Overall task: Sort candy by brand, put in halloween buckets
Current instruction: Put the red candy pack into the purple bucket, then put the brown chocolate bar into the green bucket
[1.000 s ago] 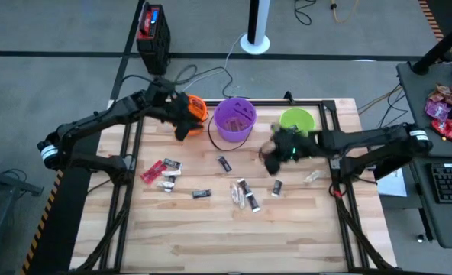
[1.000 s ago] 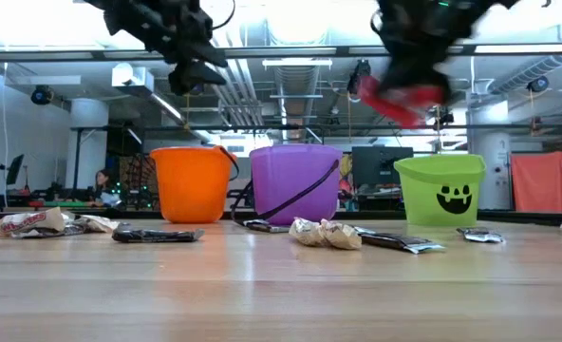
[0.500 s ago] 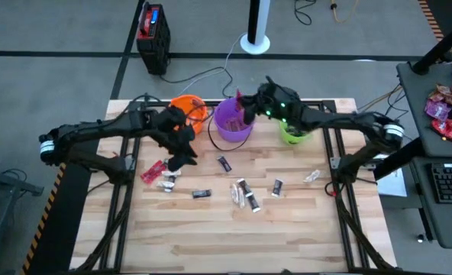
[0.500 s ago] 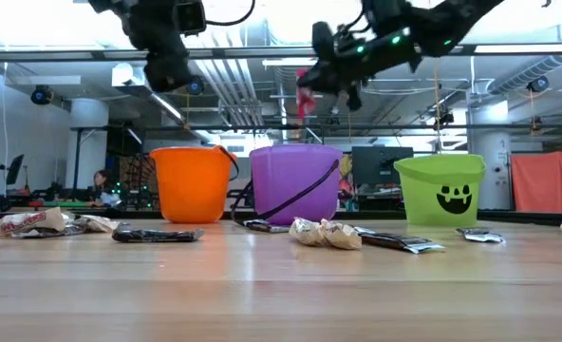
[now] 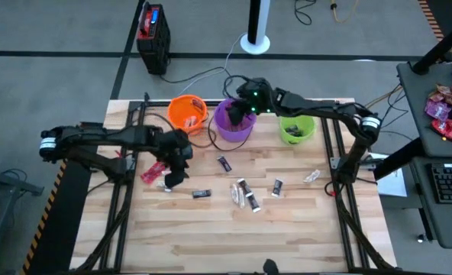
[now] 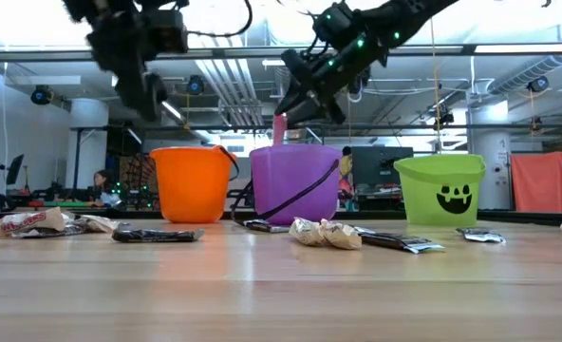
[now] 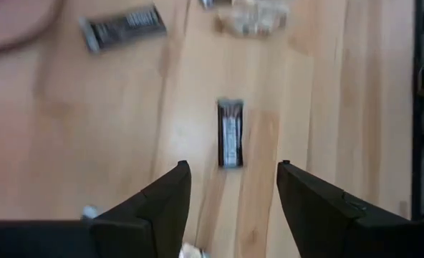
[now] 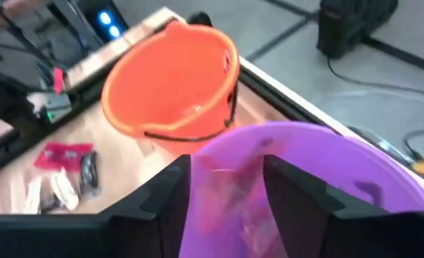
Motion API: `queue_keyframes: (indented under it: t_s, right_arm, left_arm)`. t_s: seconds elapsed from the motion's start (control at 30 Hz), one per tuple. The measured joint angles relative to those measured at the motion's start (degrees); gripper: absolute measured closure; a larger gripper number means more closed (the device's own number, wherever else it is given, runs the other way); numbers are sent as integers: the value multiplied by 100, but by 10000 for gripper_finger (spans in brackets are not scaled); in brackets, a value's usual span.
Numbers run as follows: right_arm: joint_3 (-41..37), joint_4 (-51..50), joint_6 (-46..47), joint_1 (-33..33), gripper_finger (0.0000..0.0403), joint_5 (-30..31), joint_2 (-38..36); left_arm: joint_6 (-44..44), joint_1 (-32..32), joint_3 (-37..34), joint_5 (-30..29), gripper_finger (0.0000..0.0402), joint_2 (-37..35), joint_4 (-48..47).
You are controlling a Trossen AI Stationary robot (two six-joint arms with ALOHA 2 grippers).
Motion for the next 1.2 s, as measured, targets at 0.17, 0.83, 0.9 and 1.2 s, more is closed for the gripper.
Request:
queue_keyframes:
  t_s: [0.17, 0.83, 0.9, 1.2]
  right_arm:
    - [398, -1277, -139, -45, 214, 56, -23]
    - [564, -2301, -140, 339, 186, 463, -595]
    - [523, -2316, -155, 343, 186, 463, -595]
    - [473, -2431, -355, 341, 186, 462, -595]
  left_arm:
    - [-33, -421, -712, -35, 207, -5, 843]
    - [-840, -1422, -2133, -797, 207, 671, 3585]
    - [-987, -1595, -2059, -1109, 207, 931, 3583]
    - [-1609, -1727, -1914, -1438, 207, 1904, 4065]
